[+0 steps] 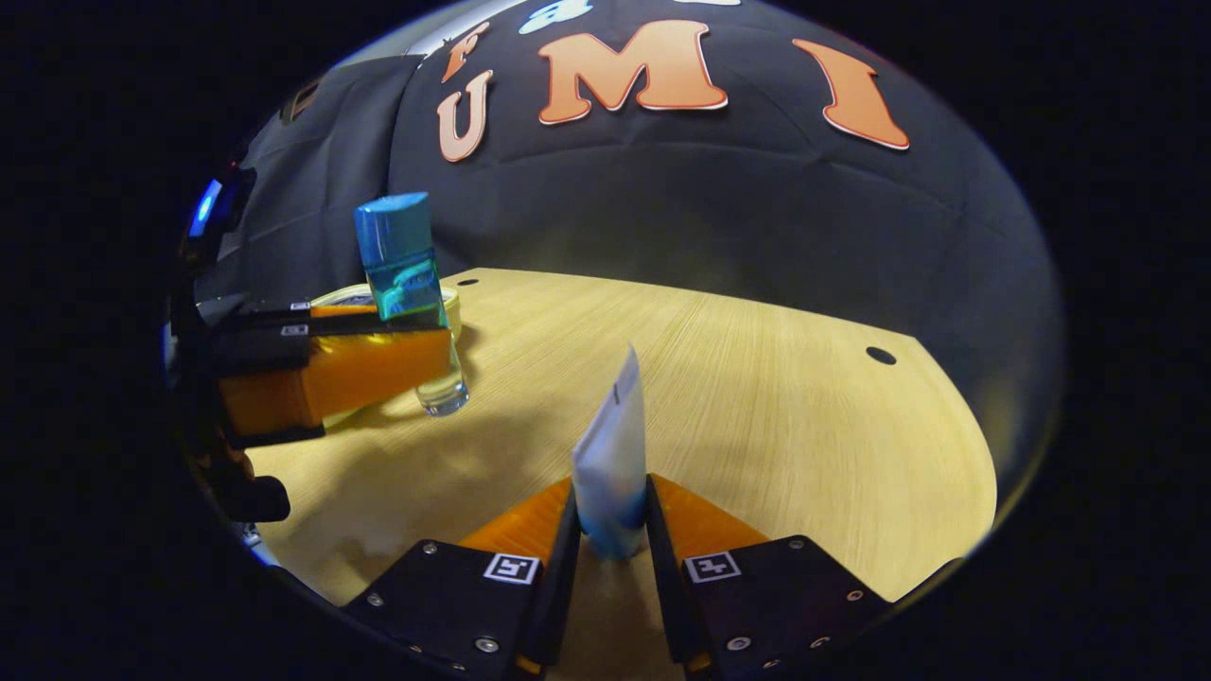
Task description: First open the suitcase, pack the skin care products into it, and then close the suitcase.
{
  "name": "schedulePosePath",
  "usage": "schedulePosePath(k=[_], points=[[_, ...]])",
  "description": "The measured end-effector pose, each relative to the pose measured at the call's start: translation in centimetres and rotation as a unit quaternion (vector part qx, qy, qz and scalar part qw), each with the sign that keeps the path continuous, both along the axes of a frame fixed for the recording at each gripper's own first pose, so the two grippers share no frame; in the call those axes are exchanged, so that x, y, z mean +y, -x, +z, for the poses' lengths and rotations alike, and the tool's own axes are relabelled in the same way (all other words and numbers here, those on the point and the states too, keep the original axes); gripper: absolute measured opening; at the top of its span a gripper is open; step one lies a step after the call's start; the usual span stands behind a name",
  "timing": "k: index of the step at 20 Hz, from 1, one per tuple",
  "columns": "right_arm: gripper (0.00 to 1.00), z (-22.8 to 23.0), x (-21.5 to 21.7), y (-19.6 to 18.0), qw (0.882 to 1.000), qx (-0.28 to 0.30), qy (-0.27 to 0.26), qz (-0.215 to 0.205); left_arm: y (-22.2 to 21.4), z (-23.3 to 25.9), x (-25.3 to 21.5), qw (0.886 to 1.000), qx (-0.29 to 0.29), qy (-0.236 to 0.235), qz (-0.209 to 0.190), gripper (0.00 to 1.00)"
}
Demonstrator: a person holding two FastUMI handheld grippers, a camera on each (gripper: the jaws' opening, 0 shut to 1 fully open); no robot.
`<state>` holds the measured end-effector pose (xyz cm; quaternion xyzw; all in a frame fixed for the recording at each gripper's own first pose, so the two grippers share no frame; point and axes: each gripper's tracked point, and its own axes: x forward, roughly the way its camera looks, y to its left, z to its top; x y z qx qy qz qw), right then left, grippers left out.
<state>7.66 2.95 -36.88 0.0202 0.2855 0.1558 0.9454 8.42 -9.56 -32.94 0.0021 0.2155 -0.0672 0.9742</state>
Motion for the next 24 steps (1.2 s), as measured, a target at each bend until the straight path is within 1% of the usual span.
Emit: schedulePosePath(k=[2, 5, 11, 14, 16, 18, 21, 24], points=[[0.41, 1.1, 0.4, 0.2, 1.000, -0.002, -0.003, 0.007, 0.2, 1.3, 1.1, 1.000, -0.005, -0.008, 0.009, 0.41], [0.41, 3.8, 0.8, 0.6, 1.000, -0.012, -0.004, 0.020, 0.8, 3.5, 3.0, 1.000, -0.015, -0.006, 0.026, 0.41], [0.41, 11.7, 1.9, -0.1, 0.997, -0.062, -0.010, 0.043, 2.1, 9.0, 7.2, 0.997, -0.038, -0.007, 0.071, 0.41], [0.40, 15.2, 2.8, -0.4, 0.995, -0.079, -0.026, 0.046, 2.9, 11.8, 9.6, 0.995, -0.048, -0.025, 0.087, 0.41], [0.41, 16.9, 3.1, -0.4, 0.994, -0.092, -0.013, 0.056, 3.7, 13.5, 11.1, 0.993, -0.054, -0.032, 0.096, 0.41], [0.40, 18.2, 3.5, -0.4, 0.992, -0.108, 0.006, 0.071, 4.5, 14.2, 12.7, 0.993, -0.053, -0.038, 0.103, 0.41], [0.40, 20.2, 5.1, -0.1, 0.988, -0.123, 0.021, 0.092, 5.6, 14.9, 15.1, 0.992, -0.046, -0.042, 0.112, 0.41], [0.40, 22.0, 7.4, 0.4, 0.986, -0.127, 0.017, 0.104, 6.6, 15.4, 18.4, 0.992, -0.035, -0.036, 0.119, 0.41]])
